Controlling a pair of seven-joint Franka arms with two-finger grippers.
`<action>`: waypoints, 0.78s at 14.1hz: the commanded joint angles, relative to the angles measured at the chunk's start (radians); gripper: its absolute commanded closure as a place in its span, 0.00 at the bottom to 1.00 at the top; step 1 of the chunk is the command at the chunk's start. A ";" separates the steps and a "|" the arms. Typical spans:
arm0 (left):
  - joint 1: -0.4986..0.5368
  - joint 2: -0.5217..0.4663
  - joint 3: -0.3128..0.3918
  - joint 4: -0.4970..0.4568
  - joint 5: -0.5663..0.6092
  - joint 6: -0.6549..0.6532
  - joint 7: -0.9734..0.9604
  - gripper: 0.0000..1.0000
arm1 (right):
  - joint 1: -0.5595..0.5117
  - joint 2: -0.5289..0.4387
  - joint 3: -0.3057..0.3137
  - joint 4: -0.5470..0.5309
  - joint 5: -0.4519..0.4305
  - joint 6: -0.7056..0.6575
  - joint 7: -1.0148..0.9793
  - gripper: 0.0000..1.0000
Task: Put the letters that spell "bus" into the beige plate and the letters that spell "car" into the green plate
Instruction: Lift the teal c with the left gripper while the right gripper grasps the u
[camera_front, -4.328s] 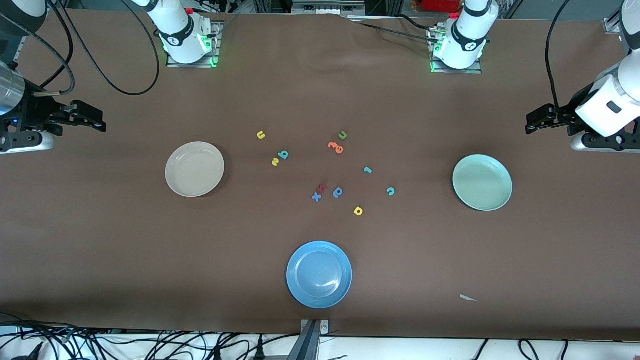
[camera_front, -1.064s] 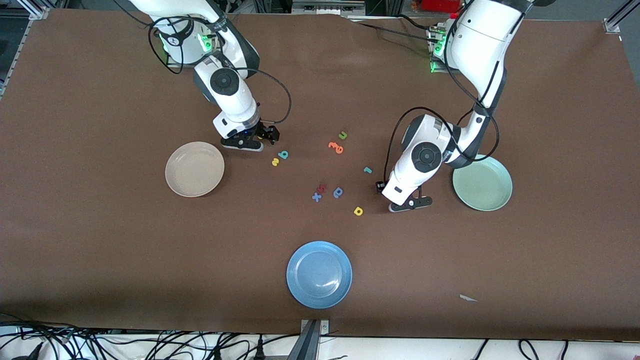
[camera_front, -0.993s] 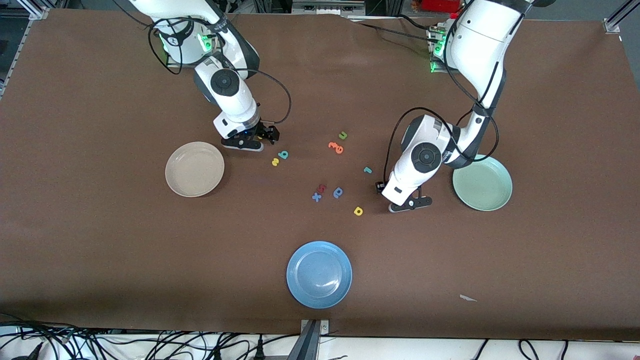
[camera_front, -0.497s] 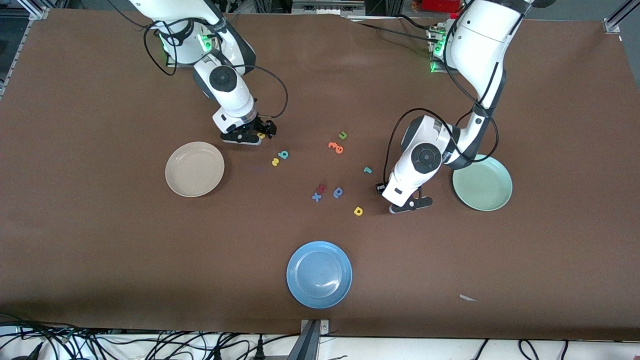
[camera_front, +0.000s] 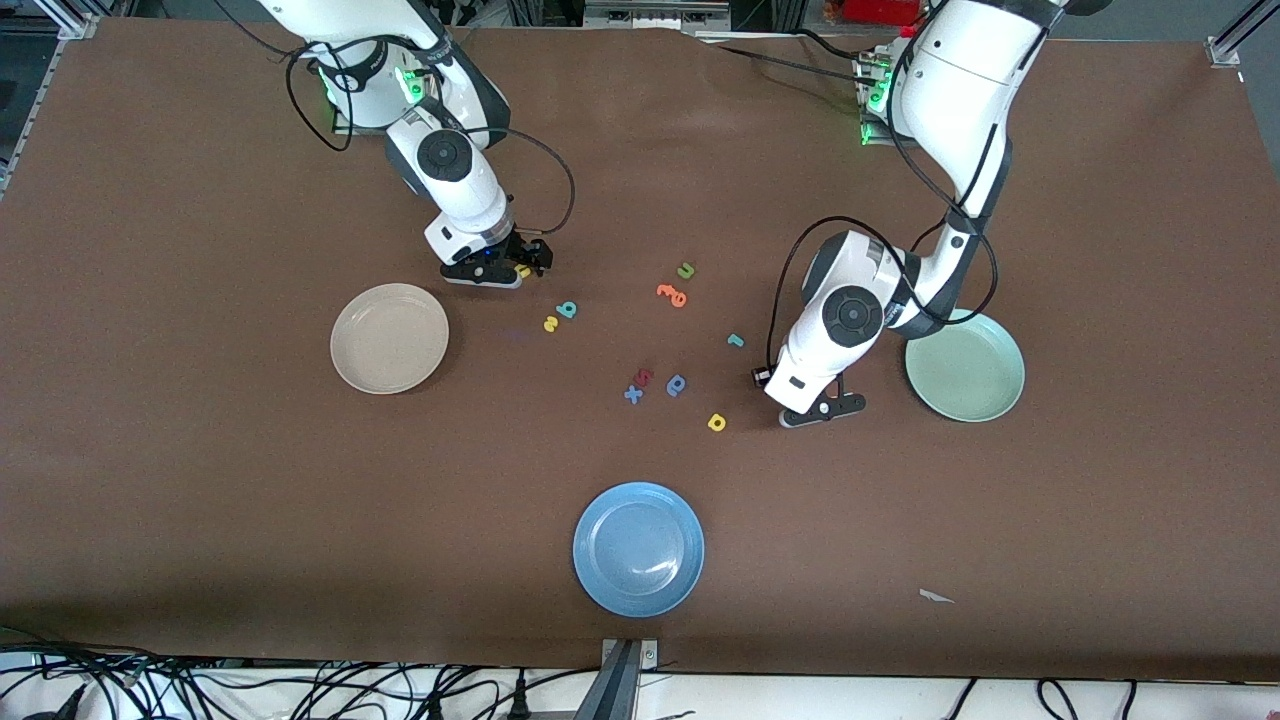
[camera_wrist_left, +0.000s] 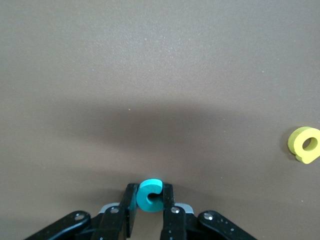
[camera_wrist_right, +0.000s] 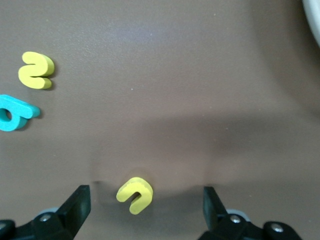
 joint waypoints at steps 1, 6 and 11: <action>0.000 0.004 0.003 0.031 -0.023 0.001 0.008 0.96 | -0.001 0.005 0.003 -0.011 -0.029 0.033 0.023 0.01; 0.075 -0.033 0.007 0.112 -0.010 -0.250 0.167 1.00 | -0.001 0.019 0.002 -0.006 -0.063 0.034 0.023 0.05; 0.253 -0.106 0.012 0.107 -0.003 -0.464 0.595 1.00 | -0.001 0.020 0.002 -0.006 -0.081 0.034 0.023 0.30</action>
